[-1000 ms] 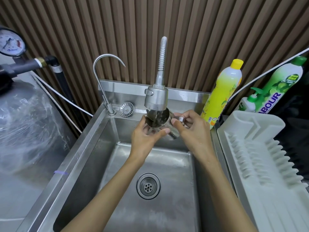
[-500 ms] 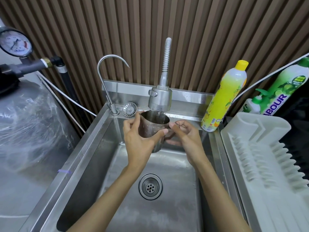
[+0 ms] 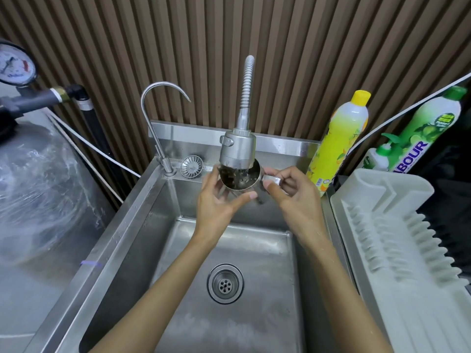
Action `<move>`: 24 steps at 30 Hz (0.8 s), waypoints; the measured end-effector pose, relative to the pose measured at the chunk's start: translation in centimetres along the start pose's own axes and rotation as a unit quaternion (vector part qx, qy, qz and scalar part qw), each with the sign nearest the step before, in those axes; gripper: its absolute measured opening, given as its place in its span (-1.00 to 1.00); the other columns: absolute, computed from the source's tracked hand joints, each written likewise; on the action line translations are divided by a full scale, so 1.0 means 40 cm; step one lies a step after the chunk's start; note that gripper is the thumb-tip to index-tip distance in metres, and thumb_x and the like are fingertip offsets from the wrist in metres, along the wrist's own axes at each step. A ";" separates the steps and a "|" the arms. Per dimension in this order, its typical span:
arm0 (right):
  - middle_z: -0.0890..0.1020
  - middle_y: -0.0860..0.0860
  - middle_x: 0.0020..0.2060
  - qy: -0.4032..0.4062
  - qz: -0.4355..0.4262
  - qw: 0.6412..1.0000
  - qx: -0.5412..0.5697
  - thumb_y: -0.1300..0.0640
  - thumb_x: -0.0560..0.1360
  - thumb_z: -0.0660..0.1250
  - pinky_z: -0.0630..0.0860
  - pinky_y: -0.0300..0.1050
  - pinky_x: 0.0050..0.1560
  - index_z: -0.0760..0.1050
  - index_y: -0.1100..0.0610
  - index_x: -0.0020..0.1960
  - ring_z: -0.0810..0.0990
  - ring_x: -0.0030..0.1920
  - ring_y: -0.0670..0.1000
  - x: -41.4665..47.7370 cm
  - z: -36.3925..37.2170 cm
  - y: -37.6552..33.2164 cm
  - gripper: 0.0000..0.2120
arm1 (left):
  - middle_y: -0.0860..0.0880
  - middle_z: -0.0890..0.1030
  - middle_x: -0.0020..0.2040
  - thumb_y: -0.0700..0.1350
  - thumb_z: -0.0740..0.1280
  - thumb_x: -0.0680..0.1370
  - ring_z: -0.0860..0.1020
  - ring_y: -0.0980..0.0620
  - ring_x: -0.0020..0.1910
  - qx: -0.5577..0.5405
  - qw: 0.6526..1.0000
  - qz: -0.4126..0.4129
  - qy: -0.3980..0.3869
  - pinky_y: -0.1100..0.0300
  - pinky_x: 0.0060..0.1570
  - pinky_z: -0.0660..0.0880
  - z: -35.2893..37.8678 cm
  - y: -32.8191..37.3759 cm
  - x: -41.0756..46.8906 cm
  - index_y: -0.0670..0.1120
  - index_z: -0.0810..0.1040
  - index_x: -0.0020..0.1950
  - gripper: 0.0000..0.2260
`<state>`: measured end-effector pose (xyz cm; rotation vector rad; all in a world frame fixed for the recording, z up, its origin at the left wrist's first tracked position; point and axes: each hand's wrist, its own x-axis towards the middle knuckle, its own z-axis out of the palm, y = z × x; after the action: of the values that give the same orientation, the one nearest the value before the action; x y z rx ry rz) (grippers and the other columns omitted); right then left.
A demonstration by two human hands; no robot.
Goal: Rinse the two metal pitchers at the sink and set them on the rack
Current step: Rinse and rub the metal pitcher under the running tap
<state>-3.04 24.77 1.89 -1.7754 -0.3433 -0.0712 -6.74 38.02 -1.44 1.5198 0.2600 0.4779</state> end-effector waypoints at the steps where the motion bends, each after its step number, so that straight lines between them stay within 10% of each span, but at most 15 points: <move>1: 0.66 -0.14 0.02 -0.012 0.012 0.998 0.065 0.28 0.47 0.36 0.51 -0.17 0.13 0.38 0.08 -0.26 0.63 0.05 -0.12 0.002 0.005 0.011 -0.79 | -0.05 0.48 0.27 -0.31 0.56 0.26 0.53 0.13 0.19 0.008 1.000 0.020 0.016 0.33 0.23 0.44 0.001 0.008 0.005 -0.06 0.41 0.29 -0.34; 7: 0.67 0.07 -0.09 -0.048 0.116 0.949 0.290 0.30 0.52 0.26 0.57 0.00 0.09 0.38 0.16 -0.23 0.65 -0.03 0.02 0.009 0.052 0.041 -0.83 | 0.00 0.45 0.16 -0.05 0.63 0.15 0.44 0.25 0.06 0.184 0.972 0.114 0.087 0.57 0.10 0.29 -0.019 0.047 0.004 -0.07 0.44 0.32 -0.23; 13: 0.69 0.05 -0.26 -0.025 0.151 0.970 0.191 0.16 0.48 0.36 0.65 -0.04 -0.33 0.43 0.18 -0.24 0.70 -0.27 0.03 -0.011 0.056 0.033 -0.82 | 0.00 0.42 0.03 0.14 0.57 0.20 0.48 0.08 0.03 0.245 0.962 0.053 0.108 0.39 0.11 0.38 -0.032 0.046 -0.003 -0.11 0.55 0.21 -0.34; 17: 0.68 0.12 -0.26 0.012 0.142 0.987 0.072 0.12 0.43 0.43 0.60 -0.13 -0.45 0.43 0.14 -0.30 0.71 -0.26 0.08 -0.004 0.032 0.004 -0.77 | 0.05 0.51 -0.08 0.18 0.51 0.27 0.47 0.29 -0.16 0.234 0.971 -0.019 0.054 0.65 -0.19 0.30 -0.033 0.031 -0.005 -0.01 0.60 -0.02 -0.60; 24: 0.68 -0.01 -0.21 0.023 -0.009 0.987 -0.158 0.08 0.44 0.41 0.58 0.05 0.00 0.47 0.07 -0.26 0.66 -0.11 0.04 0.002 0.011 -0.018 -0.84 | 0.05 0.68 -0.02 -0.10 0.55 0.32 0.62 0.22 -0.01 0.109 0.993 -0.045 -0.030 0.52 -0.09 0.44 -0.023 0.004 0.005 -0.10 0.59 0.12 -0.60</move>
<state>-3.20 25.36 2.49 -2.0801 -0.3273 -0.1881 -7.00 38.93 -1.30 1.7247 0.3404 0.3400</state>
